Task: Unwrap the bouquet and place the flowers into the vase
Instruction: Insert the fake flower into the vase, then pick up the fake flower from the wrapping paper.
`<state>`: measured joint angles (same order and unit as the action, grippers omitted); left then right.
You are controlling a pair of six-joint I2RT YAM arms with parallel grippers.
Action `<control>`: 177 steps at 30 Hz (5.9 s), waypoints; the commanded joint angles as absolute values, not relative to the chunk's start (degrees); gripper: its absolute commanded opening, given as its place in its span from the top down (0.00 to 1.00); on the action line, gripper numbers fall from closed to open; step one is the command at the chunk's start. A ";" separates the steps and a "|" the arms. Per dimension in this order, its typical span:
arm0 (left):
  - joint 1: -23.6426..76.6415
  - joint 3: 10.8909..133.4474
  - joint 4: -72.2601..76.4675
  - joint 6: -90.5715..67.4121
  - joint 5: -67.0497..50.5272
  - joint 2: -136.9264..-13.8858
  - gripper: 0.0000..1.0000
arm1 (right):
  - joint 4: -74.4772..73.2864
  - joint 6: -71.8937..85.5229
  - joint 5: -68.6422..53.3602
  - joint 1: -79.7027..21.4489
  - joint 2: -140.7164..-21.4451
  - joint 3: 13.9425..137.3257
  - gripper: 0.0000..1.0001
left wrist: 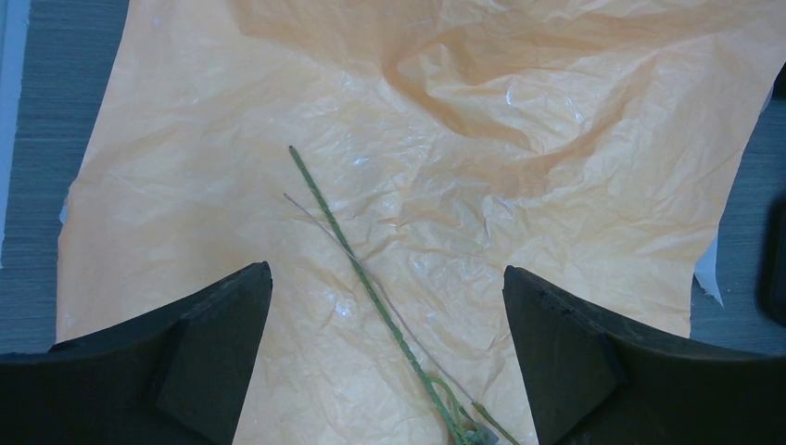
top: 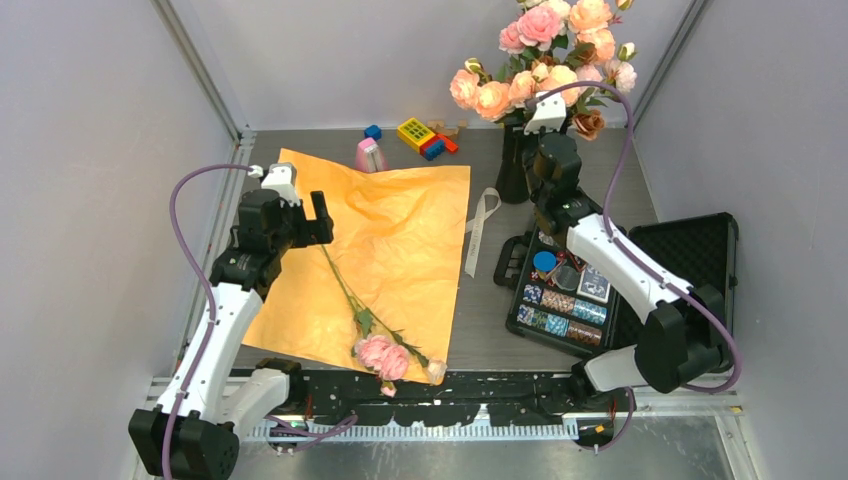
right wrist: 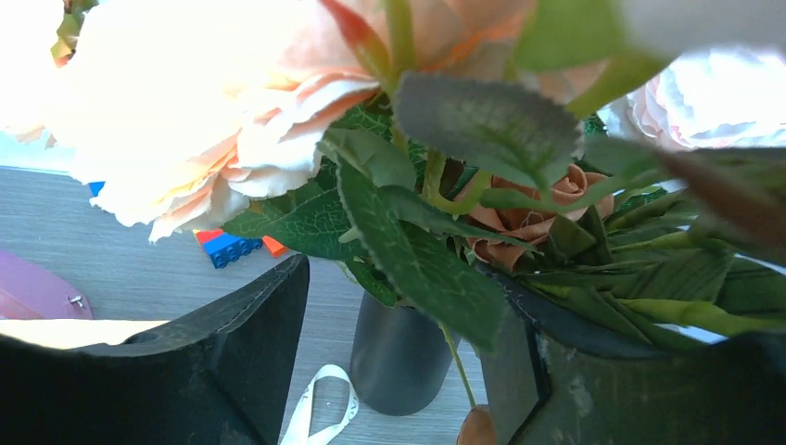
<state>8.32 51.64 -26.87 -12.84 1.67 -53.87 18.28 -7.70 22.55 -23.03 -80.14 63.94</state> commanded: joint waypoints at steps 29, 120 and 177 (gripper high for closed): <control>8.09 51.57 -25.05 -12.66 0.56 -52.25 0.02 | 1.46 0.69 30.13 -42.63 -60.92 56.43 0.17; 42.87 41.06 -17.92 10.85 -17.79 -45.45 0.02 | -82.02 8.20 -29.43 -51.94 -84.50 97.17 1.00; 38.30 51.80 3.14 -29.70 -27.35 -55.17 1.00 | -4.99 26.90 5.18 -51.94 -55.72 67.85 0.14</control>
<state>38.46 48.49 -4.71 -25.21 -20.97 -56.64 -14.92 22.98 10.33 -51.90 -52.71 68.25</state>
